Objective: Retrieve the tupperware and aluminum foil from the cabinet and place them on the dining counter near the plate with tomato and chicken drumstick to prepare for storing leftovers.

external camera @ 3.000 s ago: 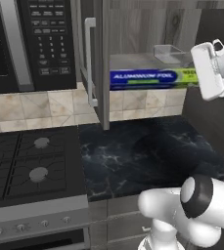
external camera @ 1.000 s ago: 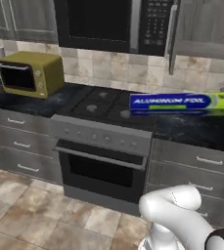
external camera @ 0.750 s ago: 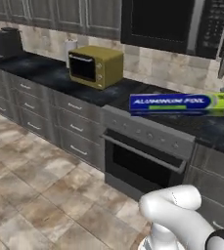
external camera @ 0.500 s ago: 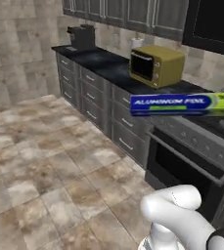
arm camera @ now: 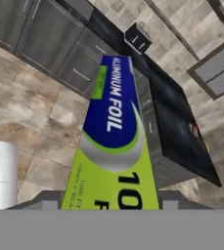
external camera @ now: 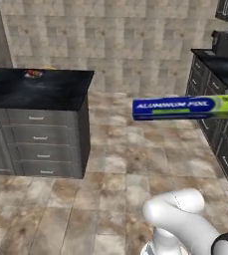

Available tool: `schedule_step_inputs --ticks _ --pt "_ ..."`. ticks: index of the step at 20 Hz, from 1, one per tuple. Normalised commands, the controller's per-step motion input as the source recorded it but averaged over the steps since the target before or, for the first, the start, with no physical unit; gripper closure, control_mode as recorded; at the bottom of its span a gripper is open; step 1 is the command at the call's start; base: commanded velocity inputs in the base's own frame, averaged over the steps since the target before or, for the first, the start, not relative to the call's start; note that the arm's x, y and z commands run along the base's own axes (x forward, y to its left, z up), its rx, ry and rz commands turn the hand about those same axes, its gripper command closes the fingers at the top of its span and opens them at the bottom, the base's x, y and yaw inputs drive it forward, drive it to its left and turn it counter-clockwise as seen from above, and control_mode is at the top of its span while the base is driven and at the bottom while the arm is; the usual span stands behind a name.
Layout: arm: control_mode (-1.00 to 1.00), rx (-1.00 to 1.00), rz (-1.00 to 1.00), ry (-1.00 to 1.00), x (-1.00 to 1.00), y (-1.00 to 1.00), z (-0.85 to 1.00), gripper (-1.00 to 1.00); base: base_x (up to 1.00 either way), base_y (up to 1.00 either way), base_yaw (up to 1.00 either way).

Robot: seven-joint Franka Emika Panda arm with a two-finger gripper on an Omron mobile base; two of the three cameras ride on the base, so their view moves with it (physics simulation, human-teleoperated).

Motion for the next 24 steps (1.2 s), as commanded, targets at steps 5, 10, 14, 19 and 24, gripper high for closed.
schedule_step_inputs --ticks 5,10,14,19,24 --pt "1.0 0.0 0.0 0.0 0.0 0.0 0.0 1.0 0.8 -0.02 0.68" --pt "1.0 0.0 0.0 0.0 0.0 0.0 0.0 1.0 1.0 -0.31 0.1" --pt "1.0 0.0 0.0 0.0 0.0 0.0 0.0 1.0 1.0 -0.29 -0.01" --pt "1.0 0.0 0.0 0.0 0.0 0.0 0.0 1.0 1.0 -0.29 -0.03" --pt "1.0 0.0 0.0 0.0 0.0 0.0 0.0 1.0 1.0 -0.2 -0.01"
